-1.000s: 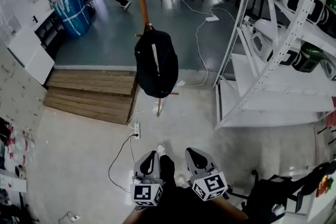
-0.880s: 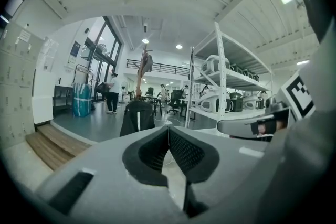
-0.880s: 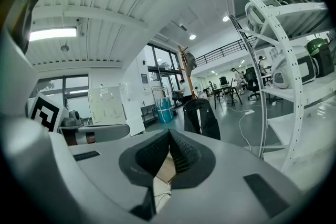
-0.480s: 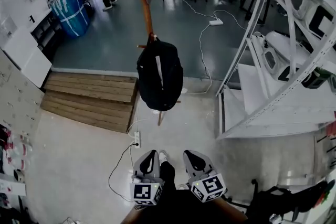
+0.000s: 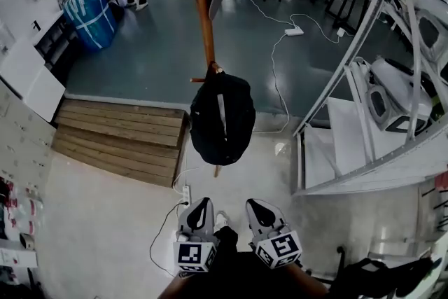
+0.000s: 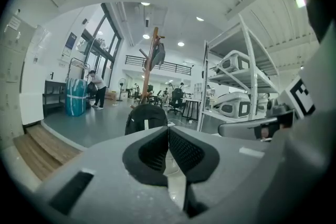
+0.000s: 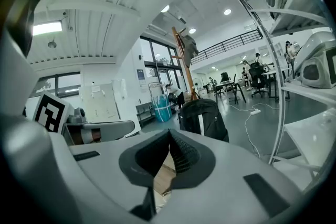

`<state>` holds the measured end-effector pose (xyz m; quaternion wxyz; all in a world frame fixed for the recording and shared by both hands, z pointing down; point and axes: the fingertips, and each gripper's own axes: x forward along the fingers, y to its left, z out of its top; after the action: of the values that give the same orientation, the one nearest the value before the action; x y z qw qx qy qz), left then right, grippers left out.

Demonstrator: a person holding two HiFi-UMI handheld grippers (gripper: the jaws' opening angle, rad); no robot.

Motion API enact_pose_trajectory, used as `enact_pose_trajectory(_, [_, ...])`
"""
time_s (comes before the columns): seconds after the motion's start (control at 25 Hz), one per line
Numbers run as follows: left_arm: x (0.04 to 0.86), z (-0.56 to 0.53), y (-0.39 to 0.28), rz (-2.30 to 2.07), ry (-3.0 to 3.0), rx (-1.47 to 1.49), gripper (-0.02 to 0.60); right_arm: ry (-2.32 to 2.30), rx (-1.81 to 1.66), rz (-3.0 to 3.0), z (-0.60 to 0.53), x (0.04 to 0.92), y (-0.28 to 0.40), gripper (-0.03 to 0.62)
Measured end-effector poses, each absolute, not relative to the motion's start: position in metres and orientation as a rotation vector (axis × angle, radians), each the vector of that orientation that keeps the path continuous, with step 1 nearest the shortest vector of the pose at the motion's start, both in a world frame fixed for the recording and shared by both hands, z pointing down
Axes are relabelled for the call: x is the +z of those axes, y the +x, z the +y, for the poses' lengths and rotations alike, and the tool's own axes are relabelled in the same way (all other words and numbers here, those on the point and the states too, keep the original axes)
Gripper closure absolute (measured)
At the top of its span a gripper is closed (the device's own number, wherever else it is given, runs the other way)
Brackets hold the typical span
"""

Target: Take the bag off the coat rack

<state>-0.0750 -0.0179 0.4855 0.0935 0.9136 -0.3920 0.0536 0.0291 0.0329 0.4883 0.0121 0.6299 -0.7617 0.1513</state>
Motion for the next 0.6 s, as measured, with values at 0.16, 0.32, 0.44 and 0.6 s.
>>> enact_pose_trajectory(0.16, [0.488, -0.057, -0.076, -1.169, 2.698, 0.153, 0.565, 1.967, 0.477, -2.372, -0.008, 0.489, 0.032, 0.582])
enact_pose_trajectory(0.32, [0.485, -0.09, -0.081, -1.189, 2.717, 0.153, 0.565, 1.981, 0.476, -2.361, -0.041, 0.494, 0.034, 0.582])
enact_pose_trajectory(0.44, [0.486, -0.101, -0.083, -1.2, 2.7, 0.155, 0.565, 1.962, 0.49, -2.364, -0.054, 0.497, 0.033, 0.582])
enact_pose_trajectory(0.6, [0.494, -0.115, -0.079, -1.206, 2.687, 0.161, 0.565, 1.922, 0.486, -2.383, -0.074, 0.496, 0.035, 0.582])
